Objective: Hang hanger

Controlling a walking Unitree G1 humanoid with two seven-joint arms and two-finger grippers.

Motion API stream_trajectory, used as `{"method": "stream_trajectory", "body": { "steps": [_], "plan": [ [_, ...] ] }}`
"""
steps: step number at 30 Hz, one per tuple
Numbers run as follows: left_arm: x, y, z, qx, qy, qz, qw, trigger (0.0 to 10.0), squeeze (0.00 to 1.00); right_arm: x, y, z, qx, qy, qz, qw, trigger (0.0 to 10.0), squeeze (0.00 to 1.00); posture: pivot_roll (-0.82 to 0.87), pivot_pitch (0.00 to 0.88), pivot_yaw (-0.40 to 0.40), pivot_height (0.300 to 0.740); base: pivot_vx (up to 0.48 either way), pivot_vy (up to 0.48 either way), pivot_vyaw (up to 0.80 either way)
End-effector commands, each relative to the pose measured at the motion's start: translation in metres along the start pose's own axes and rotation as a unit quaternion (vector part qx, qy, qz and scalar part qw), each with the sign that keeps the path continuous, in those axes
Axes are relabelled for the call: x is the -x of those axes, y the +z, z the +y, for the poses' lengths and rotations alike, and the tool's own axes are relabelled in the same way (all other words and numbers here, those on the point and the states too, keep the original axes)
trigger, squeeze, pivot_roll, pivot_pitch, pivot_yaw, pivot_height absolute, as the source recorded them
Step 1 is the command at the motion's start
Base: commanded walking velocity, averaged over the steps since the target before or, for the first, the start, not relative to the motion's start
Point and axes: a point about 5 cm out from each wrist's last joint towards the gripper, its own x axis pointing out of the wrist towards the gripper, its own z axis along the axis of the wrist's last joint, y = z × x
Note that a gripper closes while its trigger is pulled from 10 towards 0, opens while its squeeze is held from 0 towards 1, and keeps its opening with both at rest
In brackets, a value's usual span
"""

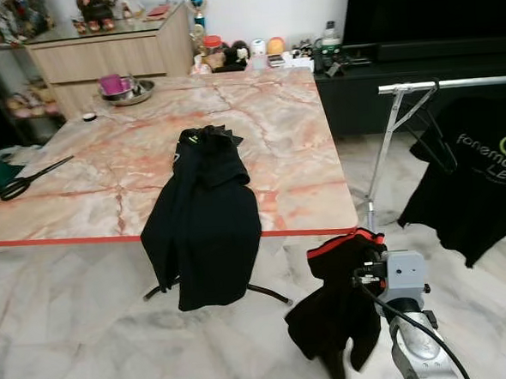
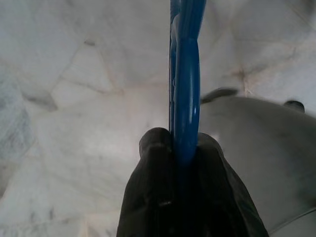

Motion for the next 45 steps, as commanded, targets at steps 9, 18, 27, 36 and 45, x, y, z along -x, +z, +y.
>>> {"method": "stream_trajectory", "body": {
  "steps": [9,18,27,36,45],
  "plan": [
    [0.001,-0.009,0.002,-0.006,0.011,0.015,1.000,10.0,0.00,-0.005,0.028,0.012,-0.017,0.018,-0.076,0.997,10.0,0.00,0.11,0.076,0.015,0.740,0.000,0.201,0.00],
    [0.000,-0.011,-0.018,-0.003,0.002,0.011,1.000,10.0,0.00,-0.010,0.057,0.007,-0.008,0.014,-0.143,0.990,10.0,0.00,0.11,0.075,0.014,0.740,0.000,0.000,0.00],
    [0.001,-0.010,-0.003,-0.005,0.006,0.010,1.000,10.0,0.00,-0.031,0.123,-0.009,-0.001,0.000,-0.230,0.973,10.0,0.00,0.11,0.066,0.016,0.740,0.000,0.000,0.00],
    [0.002,-0.008,0.012,-0.007,0.014,0.006,1.000,10.0,0.00,-0.040,0.167,-0.010,0.008,0.014,-0.280,0.960,10.0,0.00,0.11,0.050,0.021,0.740,0.259,0.000,0.00],
    [0.001,0.000,0.010,-0.013,0.010,0.000,1.000,10.0,0.00,-0.043,0.161,-0.006,0.012,0.022,-0.256,0.966,10.0,0.00,0.11,0.057,0.022,0.740,0.435,0.000,0.00]
  ]
}}
